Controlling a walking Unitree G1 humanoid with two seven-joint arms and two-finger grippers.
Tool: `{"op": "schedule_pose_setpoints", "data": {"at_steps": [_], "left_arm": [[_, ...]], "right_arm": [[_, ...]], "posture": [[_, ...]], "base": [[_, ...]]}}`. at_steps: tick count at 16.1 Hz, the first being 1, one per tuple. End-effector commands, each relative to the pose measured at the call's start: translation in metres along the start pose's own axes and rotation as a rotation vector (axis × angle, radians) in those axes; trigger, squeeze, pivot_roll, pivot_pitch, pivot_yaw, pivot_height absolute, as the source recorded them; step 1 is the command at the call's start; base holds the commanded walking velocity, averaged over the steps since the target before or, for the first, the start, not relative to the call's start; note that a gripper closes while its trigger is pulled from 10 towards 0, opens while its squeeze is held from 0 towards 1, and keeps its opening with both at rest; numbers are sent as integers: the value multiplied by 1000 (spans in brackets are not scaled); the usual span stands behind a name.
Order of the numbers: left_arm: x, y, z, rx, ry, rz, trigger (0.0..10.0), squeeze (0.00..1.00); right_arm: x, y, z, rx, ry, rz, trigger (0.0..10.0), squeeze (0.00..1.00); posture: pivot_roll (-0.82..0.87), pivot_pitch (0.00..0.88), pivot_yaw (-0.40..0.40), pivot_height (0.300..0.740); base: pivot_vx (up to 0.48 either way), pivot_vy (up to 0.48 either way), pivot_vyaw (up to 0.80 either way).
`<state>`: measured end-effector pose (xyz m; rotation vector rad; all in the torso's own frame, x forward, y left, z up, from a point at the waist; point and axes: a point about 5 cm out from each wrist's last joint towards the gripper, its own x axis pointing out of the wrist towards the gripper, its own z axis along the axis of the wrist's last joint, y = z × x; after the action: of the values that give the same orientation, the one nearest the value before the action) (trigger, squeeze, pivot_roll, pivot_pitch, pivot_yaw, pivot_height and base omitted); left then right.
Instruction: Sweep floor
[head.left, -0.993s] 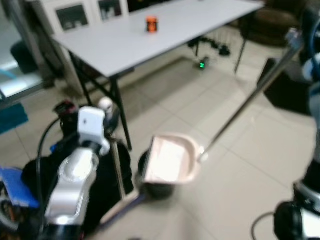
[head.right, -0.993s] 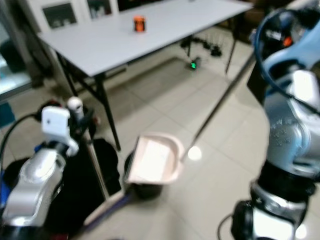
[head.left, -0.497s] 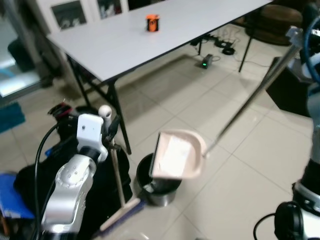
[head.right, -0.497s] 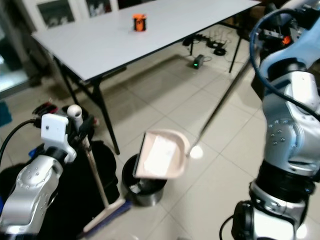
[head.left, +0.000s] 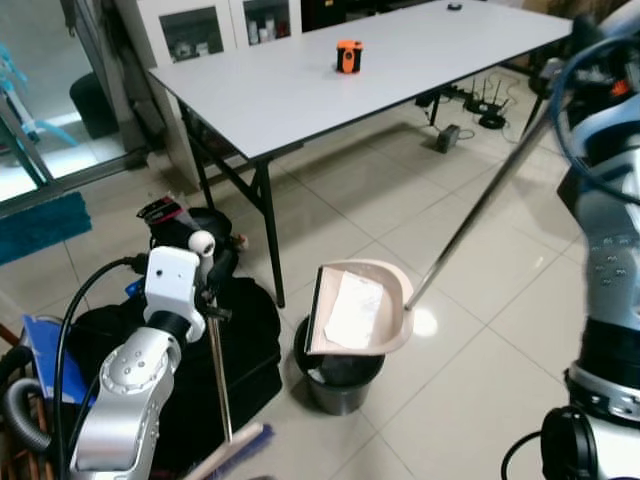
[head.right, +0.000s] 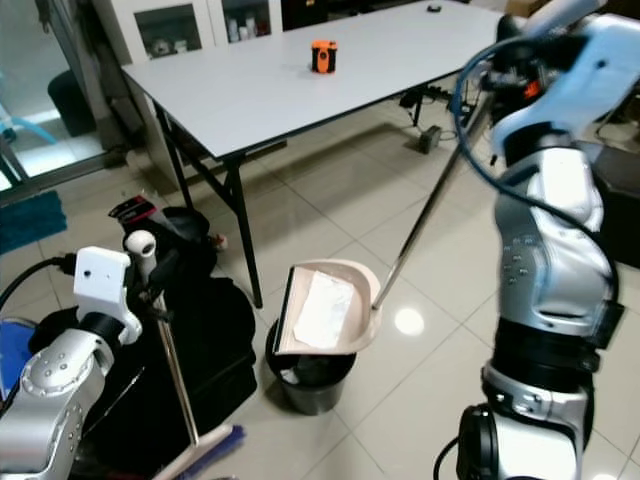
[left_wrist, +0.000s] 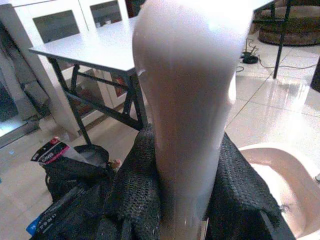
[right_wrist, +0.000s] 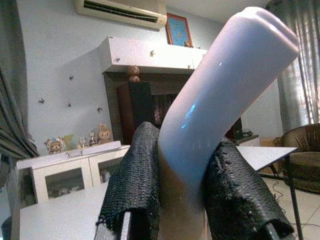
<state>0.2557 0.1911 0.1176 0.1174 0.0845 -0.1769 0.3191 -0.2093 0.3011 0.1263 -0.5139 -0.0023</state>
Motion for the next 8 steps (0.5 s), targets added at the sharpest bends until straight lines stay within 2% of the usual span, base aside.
{"op": "schedule_pose_setpoints", "data": {"at_steps": [1, 3, 4, 5, 8], "left_arm": [[-1, 3, 9, 18, -26, 7, 10000, 0], [-2, 4, 10, 19, -23, 11, 10000, 0], [-4, 5, 10, 21, -19, 16, 10000, 0], [-4, 5, 10, 21, -18, 18, 10000, 0], [-4, 5, 11, 21, -17, 21, 10000, 0]], "right_arm": [[5, 9, 4, -12, -65, 40, 10000, 0], [8, 21, -4, -48, -74, 108, 10000, 0], [8, 36, -11, -99, -81, 200, 10000, 0], [7, 43, -13, -120, -88, 237, 10000, 0], [-2, 69, -23, -171, -123, 363, 10000, 0]], "posture": [[-14, 0, 38, 740], [-11, 0, 37, 740], [-6, 0, 35, 740], [-6, 0, 35, 740], [-4, 2, 36, 740]], "base": [[0, 0, 0], [0, 0, 0], [0, 0, 0], [0, 0, 0], [0, 0, 0]]}}
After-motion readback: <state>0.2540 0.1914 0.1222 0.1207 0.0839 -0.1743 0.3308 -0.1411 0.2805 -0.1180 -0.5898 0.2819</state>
